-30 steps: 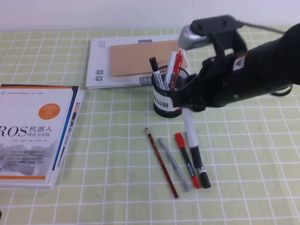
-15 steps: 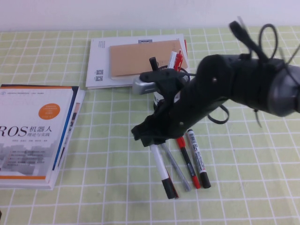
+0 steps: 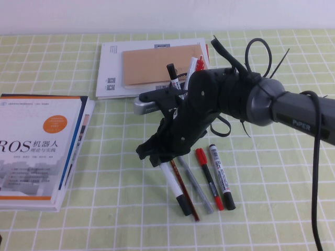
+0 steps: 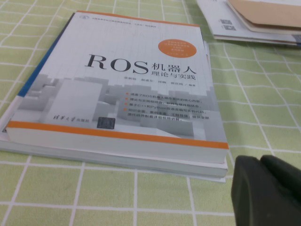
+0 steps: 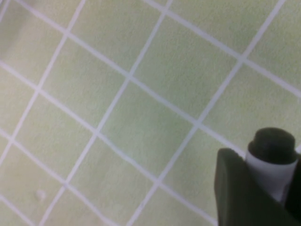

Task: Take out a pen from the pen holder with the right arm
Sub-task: 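Take a marker out of the pen holder and lay it on the table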

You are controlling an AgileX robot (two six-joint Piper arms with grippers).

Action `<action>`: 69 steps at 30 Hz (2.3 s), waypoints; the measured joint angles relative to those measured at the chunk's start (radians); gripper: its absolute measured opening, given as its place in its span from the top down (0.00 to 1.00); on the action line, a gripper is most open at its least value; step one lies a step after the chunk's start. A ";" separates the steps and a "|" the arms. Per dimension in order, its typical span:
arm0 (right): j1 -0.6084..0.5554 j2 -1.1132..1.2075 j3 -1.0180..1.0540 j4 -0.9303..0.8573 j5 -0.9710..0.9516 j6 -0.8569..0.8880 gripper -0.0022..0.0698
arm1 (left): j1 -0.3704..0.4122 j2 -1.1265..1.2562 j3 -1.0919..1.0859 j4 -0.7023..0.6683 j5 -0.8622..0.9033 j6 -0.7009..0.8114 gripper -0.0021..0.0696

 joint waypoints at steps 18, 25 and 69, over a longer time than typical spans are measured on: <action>0.000 0.020 -0.010 -0.053 -0.018 0.030 0.65 | 0.000 0.000 0.000 0.000 0.000 0.000 0.98; -0.002 -0.037 0.018 -0.085 -0.022 0.054 0.63 | 0.000 0.000 0.000 0.000 0.000 0.000 0.98; -0.327 -1.439 1.145 -0.112 -0.256 0.034 0.99 | 0.000 0.000 0.000 0.000 0.000 0.000 0.98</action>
